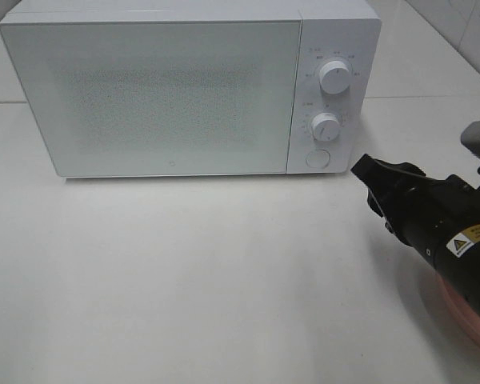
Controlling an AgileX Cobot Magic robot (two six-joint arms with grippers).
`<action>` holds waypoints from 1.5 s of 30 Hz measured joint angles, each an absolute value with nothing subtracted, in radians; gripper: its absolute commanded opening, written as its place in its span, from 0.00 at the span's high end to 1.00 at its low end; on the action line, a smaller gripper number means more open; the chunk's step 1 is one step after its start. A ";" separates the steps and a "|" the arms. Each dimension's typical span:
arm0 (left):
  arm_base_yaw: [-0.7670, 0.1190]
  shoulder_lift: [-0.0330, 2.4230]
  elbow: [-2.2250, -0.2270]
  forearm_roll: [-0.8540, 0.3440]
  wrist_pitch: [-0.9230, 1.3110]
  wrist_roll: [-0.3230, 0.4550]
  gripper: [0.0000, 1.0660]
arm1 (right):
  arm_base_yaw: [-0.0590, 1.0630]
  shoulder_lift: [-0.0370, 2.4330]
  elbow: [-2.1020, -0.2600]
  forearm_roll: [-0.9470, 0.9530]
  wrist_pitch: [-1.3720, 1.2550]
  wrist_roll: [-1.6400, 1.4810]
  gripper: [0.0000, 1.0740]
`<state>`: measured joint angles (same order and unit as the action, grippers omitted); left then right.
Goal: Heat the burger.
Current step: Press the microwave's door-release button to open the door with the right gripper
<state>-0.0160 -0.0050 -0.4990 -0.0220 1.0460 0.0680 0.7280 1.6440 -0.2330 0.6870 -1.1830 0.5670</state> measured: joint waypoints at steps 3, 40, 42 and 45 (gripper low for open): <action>-0.016 -0.005 -0.499 -0.022 1.046 0.068 0.08 | 0.728 1.644 -0.233 0.687 -1.183 0.715 0.79; -0.016 -0.005 -0.499 -0.022 1.046 0.068 0.08 | 0.728 1.785 -0.289 0.665 -1.118 1.440 1.00; -0.016 -0.005 -0.499 -0.022 1.046 0.068 0.08 | 0.728 1.795 -0.299 0.665 -1.118 1.442 1.00; -0.016 -0.005 -0.499 -0.022 1.046 0.068 0.08 | 0.728 1.828 -0.338 0.665 -1.118 1.442 1.00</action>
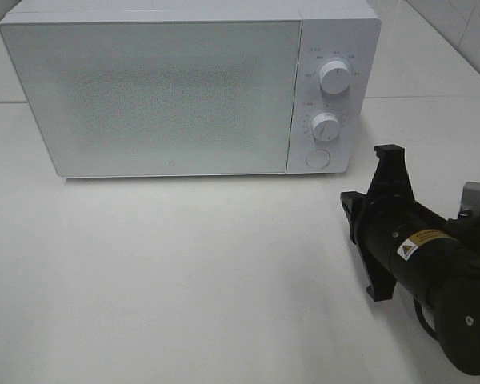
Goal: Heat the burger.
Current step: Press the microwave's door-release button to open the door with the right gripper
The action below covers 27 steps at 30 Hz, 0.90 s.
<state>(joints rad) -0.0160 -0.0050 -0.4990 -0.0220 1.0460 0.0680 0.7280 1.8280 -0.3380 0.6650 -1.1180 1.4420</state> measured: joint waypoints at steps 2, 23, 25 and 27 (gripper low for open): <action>-0.016 -0.005 -0.499 -0.022 1.046 0.068 0.08 | 0.728 1.837 -0.346 0.665 -1.118 1.442 1.00; -0.016 -0.005 -0.499 -0.022 1.046 0.068 0.08 | 0.605 1.946 -0.544 0.665 -1.046 1.442 1.00; -0.016 -0.005 -0.499 -0.022 1.046 0.068 0.08 | 0.600 1.955 -0.560 0.665 -1.044 1.441 1.00; -0.016 -0.005 -0.499 -0.022 1.046 0.068 0.08 | 0.594 1.967 -0.577 0.661 -1.043 1.440 1.00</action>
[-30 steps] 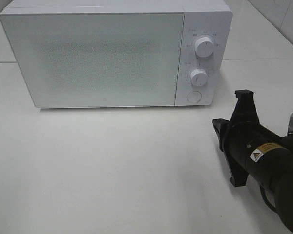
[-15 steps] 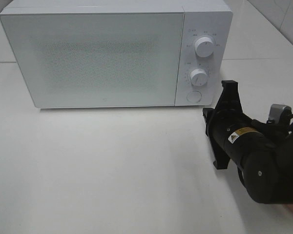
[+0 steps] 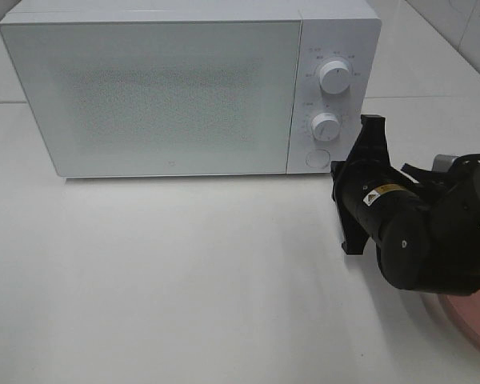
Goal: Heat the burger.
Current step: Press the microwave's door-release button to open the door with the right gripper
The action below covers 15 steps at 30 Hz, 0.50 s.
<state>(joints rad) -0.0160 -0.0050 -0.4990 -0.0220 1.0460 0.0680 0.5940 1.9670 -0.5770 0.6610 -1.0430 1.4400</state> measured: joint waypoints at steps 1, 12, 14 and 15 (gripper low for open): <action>-0.016 -0.005 -0.499 -0.022 1.046 0.068 0.08 | 0.592 1.973 -0.586 0.659 -1.040 1.437 1.00; -0.016 -0.005 -0.499 -0.022 1.046 0.068 0.08 | 0.590 2.044 -0.686 0.669 -0.995 1.432 1.00; -0.016 -0.005 -0.499 -0.022 1.046 0.068 0.08 | 0.589 2.053 -0.693 0.672 -0.994 1.432 1.00; -0.016 -0.005 -0.499 -0.022 1.046 0.068 0.08 | 0.589 2.053 -0.693 0.672 -0.994 1.432 1.00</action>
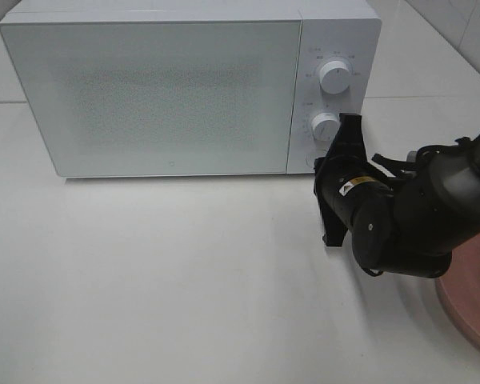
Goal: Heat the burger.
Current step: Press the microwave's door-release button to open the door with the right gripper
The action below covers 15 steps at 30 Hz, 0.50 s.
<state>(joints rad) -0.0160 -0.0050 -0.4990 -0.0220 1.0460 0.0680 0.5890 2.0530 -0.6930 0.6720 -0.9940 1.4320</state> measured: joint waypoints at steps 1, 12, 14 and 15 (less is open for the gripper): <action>-0.016 -0.005 -0.499 -0.022 1.046 0.068 0.08 | 0.588 2.066 -0.705 0.685 -0.994 1.432 1.00; -0.016 -0.005 -0.499 -0.022 1.046 0.068 0.08 | 0.552 2.076 -0.762 0.713 -0.948 1.363 1.00; -0.016 -0.005 -0.499 -0.022 1.046 0.068 0.08 | 0.545 2.087 -0.777 0.709 -0.941 1.354 1.00; -0.016 -0.005 -0.499 -0.022 1.046 0.068 0.08 | 0.544 2.105 -0.789 0.709 -0.938 1.350 1.00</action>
<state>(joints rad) -0.0160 -0.0050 -0.4990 -0.0220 1.0460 0.0680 0.5440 2.1050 -0.7890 0.7090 -0.9380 1.3500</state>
